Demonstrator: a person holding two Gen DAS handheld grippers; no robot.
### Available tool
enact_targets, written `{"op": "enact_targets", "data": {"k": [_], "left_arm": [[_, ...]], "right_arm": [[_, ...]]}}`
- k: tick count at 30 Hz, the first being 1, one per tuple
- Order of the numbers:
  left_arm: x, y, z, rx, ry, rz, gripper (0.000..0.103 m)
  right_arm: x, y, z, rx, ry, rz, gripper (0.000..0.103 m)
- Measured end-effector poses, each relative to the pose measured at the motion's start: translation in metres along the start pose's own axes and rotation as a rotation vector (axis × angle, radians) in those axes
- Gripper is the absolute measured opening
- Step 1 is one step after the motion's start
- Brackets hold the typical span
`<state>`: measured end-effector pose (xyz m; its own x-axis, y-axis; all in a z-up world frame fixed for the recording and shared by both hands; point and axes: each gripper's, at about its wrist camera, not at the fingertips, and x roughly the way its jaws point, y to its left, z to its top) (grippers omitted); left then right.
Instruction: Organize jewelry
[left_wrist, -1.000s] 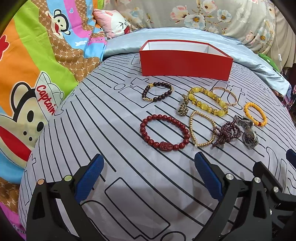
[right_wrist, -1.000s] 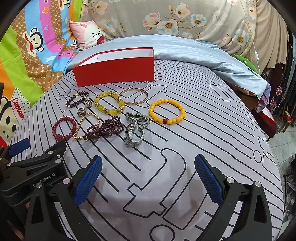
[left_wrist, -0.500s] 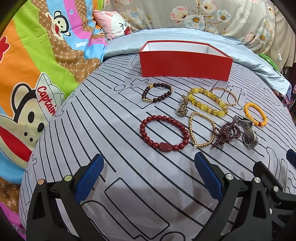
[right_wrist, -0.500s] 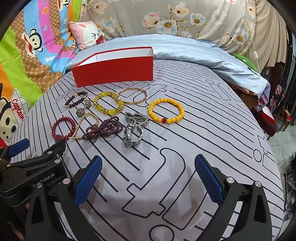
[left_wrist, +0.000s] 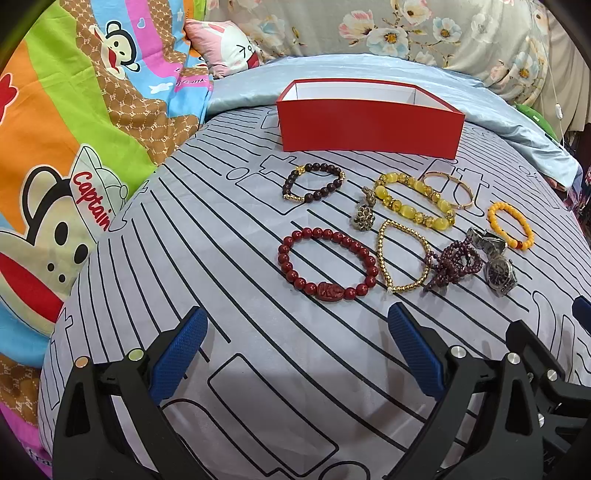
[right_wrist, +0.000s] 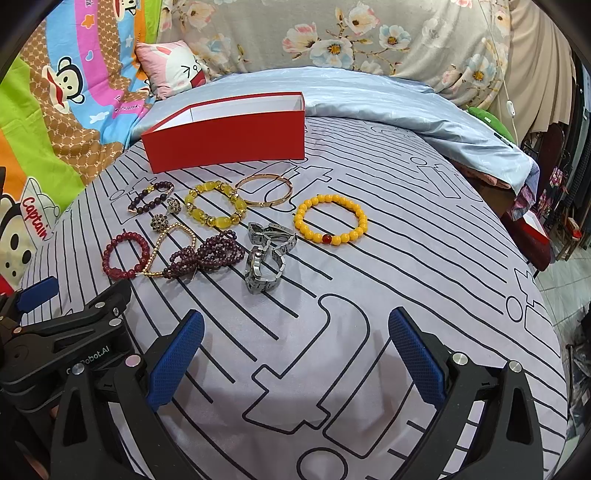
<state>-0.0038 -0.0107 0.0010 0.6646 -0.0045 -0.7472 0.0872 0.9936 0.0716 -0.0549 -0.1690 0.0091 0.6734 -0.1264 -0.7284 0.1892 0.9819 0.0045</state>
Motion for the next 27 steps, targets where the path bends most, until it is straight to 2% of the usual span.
{"op": "enact_targets", "data": {"k": [15, 19, 24, 27], "left_arm": [[0.001, 0.000, 0.000, 0.001, 0.003, -0.002, 0.093], [0.000, 0.001, 0.000, -0.004, 0.002, -0.022, 0.093], [-0.002, 0.017, 0.001, -0.071, -0.012, -0.078, 0.093], [0.000, 0.028, 0.005, -0.090, -0.002, -0.075, 0.093]], "right_arm": [[0.000, 0.001, 0.001, 0.000, 0.003, 0.001, 0.096], [0.002, -0.003, -0.001, 0.008, 0.010, 0.003, 0.096], [0.002, -0.009, -0.001, 0.020, 0.015, -0.002, 0.096], [0.002, -0.016, 0.001, 0.024, 0.026, -0.009, 0.096]]}}
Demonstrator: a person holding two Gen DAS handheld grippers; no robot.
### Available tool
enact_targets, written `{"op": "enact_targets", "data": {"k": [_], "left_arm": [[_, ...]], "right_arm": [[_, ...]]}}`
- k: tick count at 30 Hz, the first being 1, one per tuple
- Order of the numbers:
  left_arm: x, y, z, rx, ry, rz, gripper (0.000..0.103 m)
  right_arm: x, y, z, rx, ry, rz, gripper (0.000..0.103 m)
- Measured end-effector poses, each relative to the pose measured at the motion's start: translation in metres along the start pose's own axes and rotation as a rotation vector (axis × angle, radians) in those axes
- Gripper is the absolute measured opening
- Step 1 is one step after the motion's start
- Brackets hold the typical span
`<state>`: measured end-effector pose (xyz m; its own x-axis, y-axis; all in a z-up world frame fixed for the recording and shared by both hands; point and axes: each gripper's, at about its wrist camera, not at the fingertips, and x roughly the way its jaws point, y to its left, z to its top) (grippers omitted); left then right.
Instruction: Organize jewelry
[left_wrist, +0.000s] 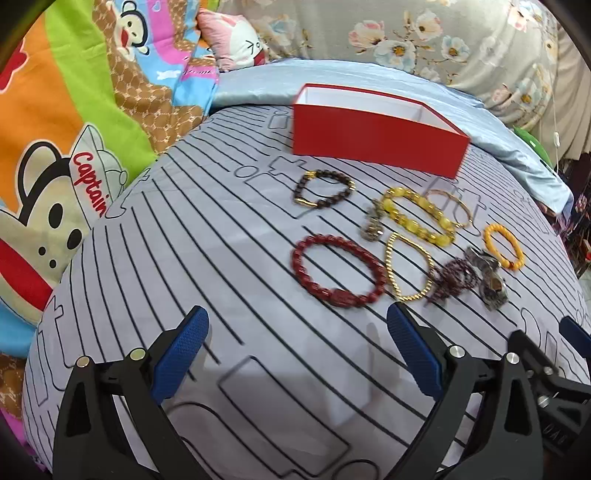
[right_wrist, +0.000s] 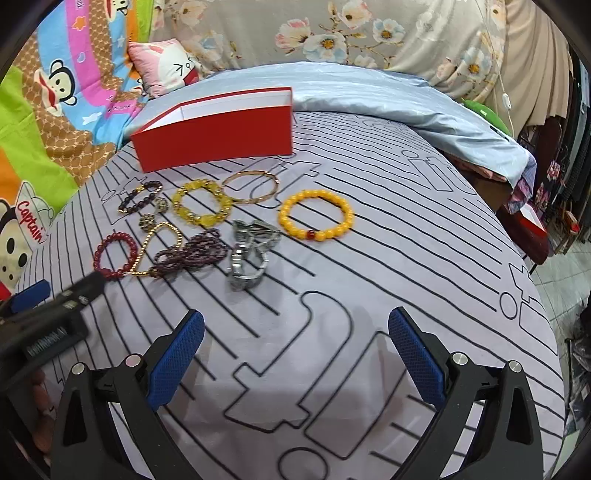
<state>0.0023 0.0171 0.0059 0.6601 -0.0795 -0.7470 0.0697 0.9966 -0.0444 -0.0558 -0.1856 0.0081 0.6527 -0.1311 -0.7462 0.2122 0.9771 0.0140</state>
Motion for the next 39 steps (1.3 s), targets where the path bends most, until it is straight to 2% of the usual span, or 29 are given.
{"op": "enact_targets", "data": {"k": [7, 11, 16, 19, 20, 21, 25, 26, 28, 32, 39], "left_arm": [[0.018, 0.016, 0.022, -0.032, 0.029, 0.021, 0.092], [0.036, 0.014, 0.026, -0.025, 0.077, 0.004, 0.074], [0.039, 0.007, 0.028, 0.019, 0.053, 0.012, 0.060], [0.040, 0.005, 0.030, 0.030, 0.043, -0.003, 0.045], [0.039, 0.004, 0.030, 0.032, 0.040, -0.010, 0.034], [0.039, 0.004, 0.031, 0.032, 0.036, -0.021, 0.024], [0.040, 0.003, 0.032, 0.030, 0.036, -0.046, 0.011], [0.041, 0.003, 0.033, 0.031, 0.036, -0.047, 0.010], [0.041, 0.002, 0.033, 0.035, 0.036, -0.044, 0.009], [0.040, 0.001, 0.032, 0.036, 0.035, -0.042, 0.009], [0.040, 0.001, 0.032, 0.035, 0.035, -0.045, 0.008]], "right_arm": [[0.008, -0.022, 0.011, 0.043, 0.022, -0.020, 0.096], [0.014, -0.028, 0.019, 0.056, 0.030, -0.031, 0.096], [0.021, -0.036, 0.032, 0.066, 0.034, -0.028, 0.096], [0.028, -0.039, 0.043, 0.065, 0.030, -0.034, 0.090], [0.031, -0.040, 0.047, 0.063, 0.031, -0.034, 0.089], [0.034, -0.041, 0.051, 0.063, 0.033, -0.036, 0.086], [0.052, -0.045, 0.066, 0.077, 0.055, -0.032, 0.071], [0.056, -0.044, 0.070, 0.078, 0.061, -0.035, 0.068], [0.066, -0.043, 0.074, 0.072, 0.079, -0.036, 0.057], [0.076, -0.038, 0.077, 0.040, 0.073, -0.053, 0.046], [0.075, -0.030, 0.079, 0.011, 0.066, -0.022, 0.008]]}}
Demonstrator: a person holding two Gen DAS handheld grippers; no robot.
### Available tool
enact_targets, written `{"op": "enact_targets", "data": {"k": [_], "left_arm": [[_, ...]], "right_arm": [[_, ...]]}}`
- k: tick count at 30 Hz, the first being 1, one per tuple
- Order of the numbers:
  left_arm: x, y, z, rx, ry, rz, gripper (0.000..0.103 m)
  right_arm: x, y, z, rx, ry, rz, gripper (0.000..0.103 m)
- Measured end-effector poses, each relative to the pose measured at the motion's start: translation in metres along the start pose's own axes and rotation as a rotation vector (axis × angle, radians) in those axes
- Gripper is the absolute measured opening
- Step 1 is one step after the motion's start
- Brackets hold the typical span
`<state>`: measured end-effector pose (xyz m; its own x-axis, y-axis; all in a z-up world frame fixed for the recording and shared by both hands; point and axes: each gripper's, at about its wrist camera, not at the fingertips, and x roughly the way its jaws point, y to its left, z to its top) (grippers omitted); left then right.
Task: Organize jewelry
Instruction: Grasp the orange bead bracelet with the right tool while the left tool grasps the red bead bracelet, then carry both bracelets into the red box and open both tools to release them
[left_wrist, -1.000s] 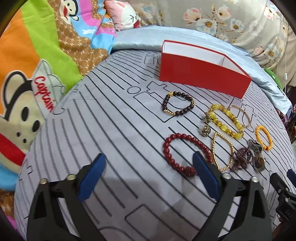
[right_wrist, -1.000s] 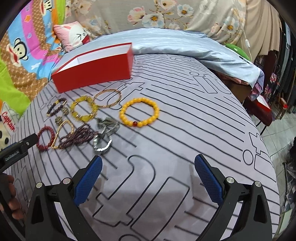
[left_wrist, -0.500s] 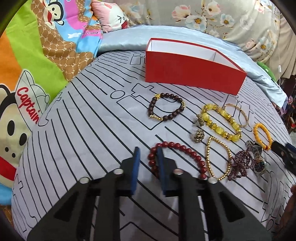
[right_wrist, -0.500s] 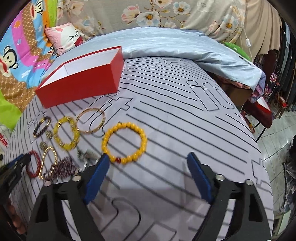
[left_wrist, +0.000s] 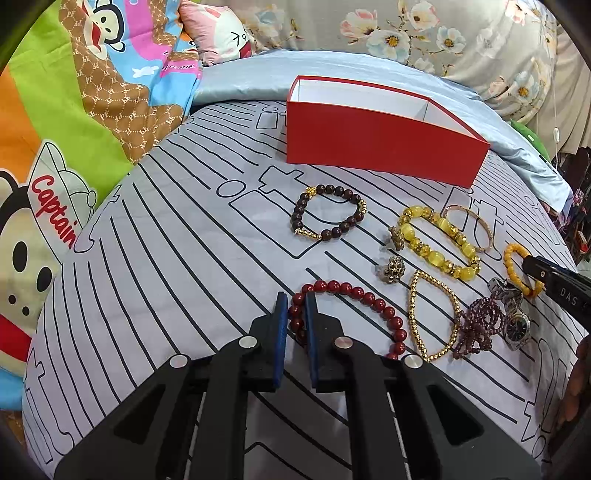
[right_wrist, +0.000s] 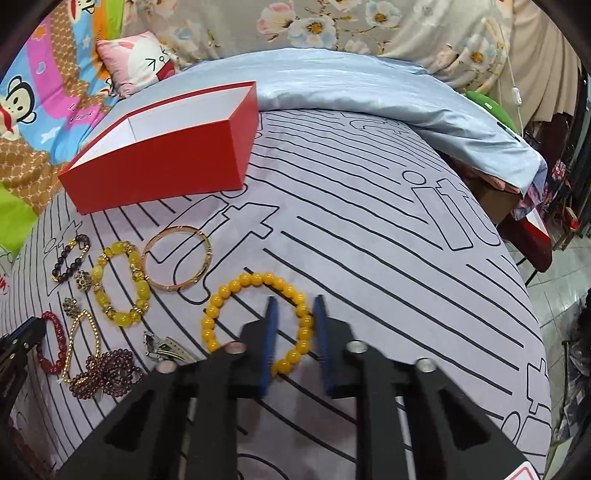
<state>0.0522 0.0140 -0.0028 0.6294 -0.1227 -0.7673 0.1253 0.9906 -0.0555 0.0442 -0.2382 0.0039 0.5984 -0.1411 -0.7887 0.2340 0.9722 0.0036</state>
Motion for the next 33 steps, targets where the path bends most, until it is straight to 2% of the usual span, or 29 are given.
{"op": "enact_targets", "data": {"k": [6, 11, 20, 27, 33], "left_arm": [[-0.006, 0.002, -0.004, -0.019, 0.014, -0.029, 0.007], [-0.016, 0.005, -0.008, -0.039, 0.029, -0.055, 0.007], [-0.061, 0.002, 0.004, -0.025, -0.019, -0.091, 0.007], [-0.097, -0.006, 0.044, 0.014, -0.099, -0.125, 0.007], [-0.104, -0.019, 0.105, 0.056, -0.179, -0.164, 0.007]], "right_arm": [[-0.010, -0.004, -0.003, 0.023, 0.013, 0.031, 0.007], [-0.034, -0.010, -0.008, 0.041, -0.014, 0.049, 0.007], [-0.082, -0.009, -0.005, 0.037, -0.079, 0.099, 0.007], [-0.109, -0.002, 0.021, 0.018, -0.134, 0.163, 0.007], [-0.108, 0.016, 0.071, -0.019, -0.171, 0.252, 0.007]]}}
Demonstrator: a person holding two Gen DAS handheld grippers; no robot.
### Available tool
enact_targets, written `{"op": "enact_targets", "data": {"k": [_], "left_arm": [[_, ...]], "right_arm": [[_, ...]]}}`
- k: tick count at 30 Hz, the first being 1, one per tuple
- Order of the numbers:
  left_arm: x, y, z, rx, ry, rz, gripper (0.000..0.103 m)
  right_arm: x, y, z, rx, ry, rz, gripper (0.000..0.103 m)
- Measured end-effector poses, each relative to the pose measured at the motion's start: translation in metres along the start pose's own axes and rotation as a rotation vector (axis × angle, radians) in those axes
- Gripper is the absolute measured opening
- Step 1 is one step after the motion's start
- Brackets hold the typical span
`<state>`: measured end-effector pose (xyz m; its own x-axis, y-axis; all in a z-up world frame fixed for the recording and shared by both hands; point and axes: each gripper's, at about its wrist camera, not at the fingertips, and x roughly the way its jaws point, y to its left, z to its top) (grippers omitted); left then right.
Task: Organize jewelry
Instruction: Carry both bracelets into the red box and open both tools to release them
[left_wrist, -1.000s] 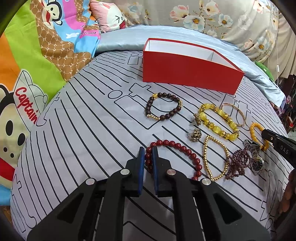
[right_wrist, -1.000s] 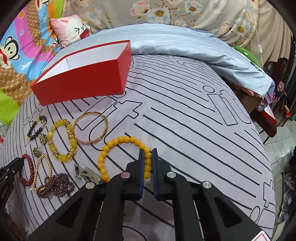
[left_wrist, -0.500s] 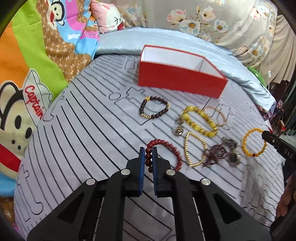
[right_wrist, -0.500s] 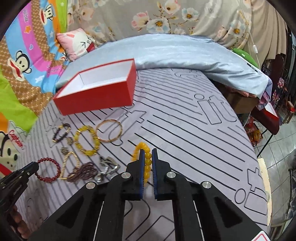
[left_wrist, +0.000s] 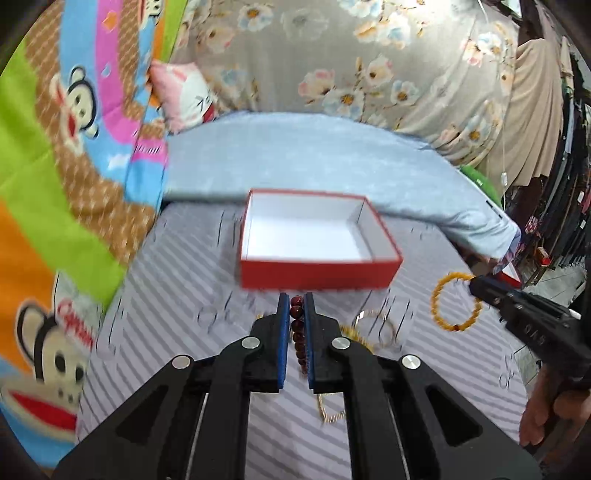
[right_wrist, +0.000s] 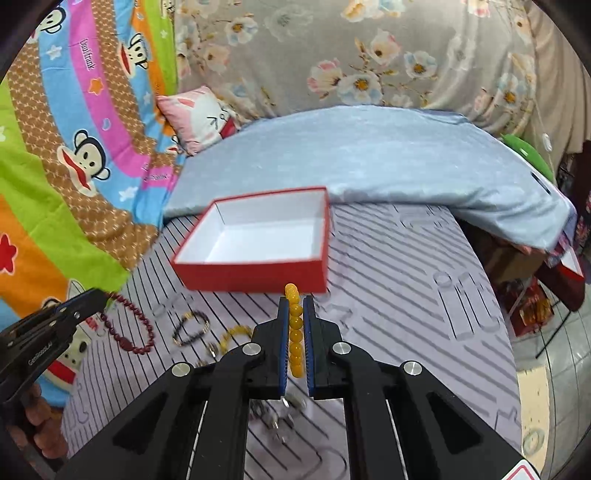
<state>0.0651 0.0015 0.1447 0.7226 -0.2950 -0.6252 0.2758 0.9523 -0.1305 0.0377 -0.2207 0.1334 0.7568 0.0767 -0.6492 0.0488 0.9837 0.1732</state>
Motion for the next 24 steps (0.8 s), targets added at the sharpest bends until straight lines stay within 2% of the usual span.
{"op": "enact_targets", "data": {"k": [5, 11, 14, 18, 20, 22, 23, 24], "left_arm": [[0.034, -0.008, 0.054, 0.041, -0.063, -0.003, 0.007], [0.117, 0.001, 0.107, 0.009, -0.036, -0.046, 0.007], [0.151, 0.001, 0.118, 0.018, -0.023, -0.035, 0.007], [0.199, 0.008, 0.127, 0.020, 0.011, -0.035, 0.008], [0.214, 0.011, 0.127, 0.020, 0.009, -0.019, 0.009], [0.221, 0.018, 0.129, 0.002, -0.013, 0.005, 0.028], [0.222, 0.020, 0.130, -0.005, -0.017, 0.023, 0.044], [0.219, 0.023, 0.129, -0.008, -0.031, 0.033, 0.049]], "right_arm": [[0.038, 0.012, 0.054, -0.021, -0.009, 0.072, 0.007], [0.109, 0.018, 0.104, -0.016, 0.020, 0.119, 0.007], [0.151, 0.018, 0.121, -0.018, 0.051, 0.122, 0.007], [0.197, 0.015, 0.126, -0.032, 0.098, 0.094, 0.008], [0.215, 0.009, 0.127, -0.038, 0.107, 0.052, 0.013], [0.222, 0.003, 0.128, -0.045, 0.095, -0.002, 0.026], [0.221, 0.001, 0.129, -0.048, 0.087, -0.018, 0.030], [0.217, 0.000, 0.129, -0.048, 0.073, -0.025, 0.038]]}}
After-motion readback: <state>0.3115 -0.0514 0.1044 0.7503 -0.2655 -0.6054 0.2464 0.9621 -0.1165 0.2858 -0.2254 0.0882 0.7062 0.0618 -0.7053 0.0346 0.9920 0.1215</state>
